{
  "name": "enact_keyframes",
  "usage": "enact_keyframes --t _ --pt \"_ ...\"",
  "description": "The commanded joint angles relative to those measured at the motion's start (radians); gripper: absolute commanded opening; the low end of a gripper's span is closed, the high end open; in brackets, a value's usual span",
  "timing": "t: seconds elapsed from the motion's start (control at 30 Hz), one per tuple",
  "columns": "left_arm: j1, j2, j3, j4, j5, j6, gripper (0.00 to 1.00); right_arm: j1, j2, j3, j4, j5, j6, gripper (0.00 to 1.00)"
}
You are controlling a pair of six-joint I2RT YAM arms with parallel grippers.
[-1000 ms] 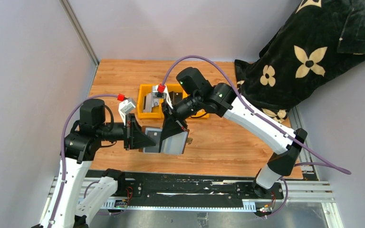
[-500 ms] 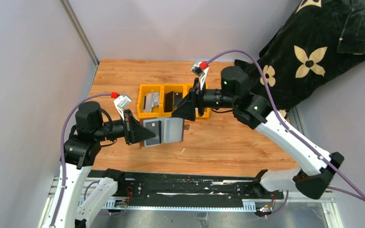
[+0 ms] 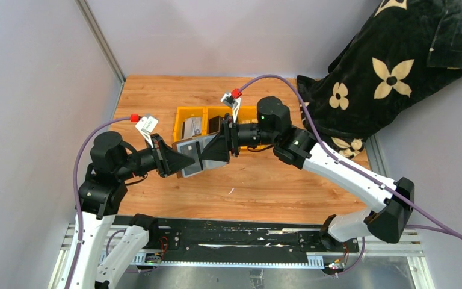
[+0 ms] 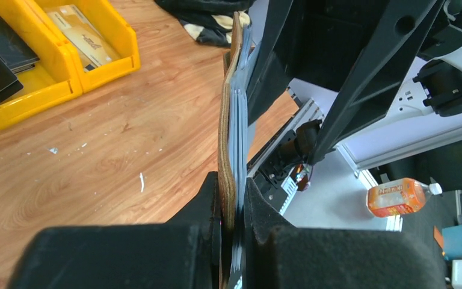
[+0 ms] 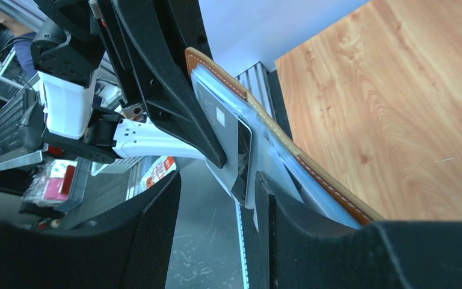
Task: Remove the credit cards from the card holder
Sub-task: Remove the credit card from the card holder.
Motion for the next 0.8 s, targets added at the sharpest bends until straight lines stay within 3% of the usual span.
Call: enact_keyframes --t 0.0,0.37,0.47,0.77 --pt "-0.002 -0.005 0.022 0.057 0.023 -0.020 0.00 0.019 0.008 -0.017 0.063 -0.036 0.030 0.52" --pt "-0.002 -0.023 0.016 0.156 0.116 -0.102 0.00 0.025 0.040 -0.020 0.038 0.019 0.034 0.50" --pt "-0.002 -0.030 0.015 0.173 0.150 -0.113 0.03 0.034 0.053 -0.010 0.064 0.025 0.048 0.45" --pt "-0.002 -0.038 -0.004 0.237 0.286 -0.173 0.22 0.041 0.086 -0.010 0.246 -0.059 0.172 0.27"
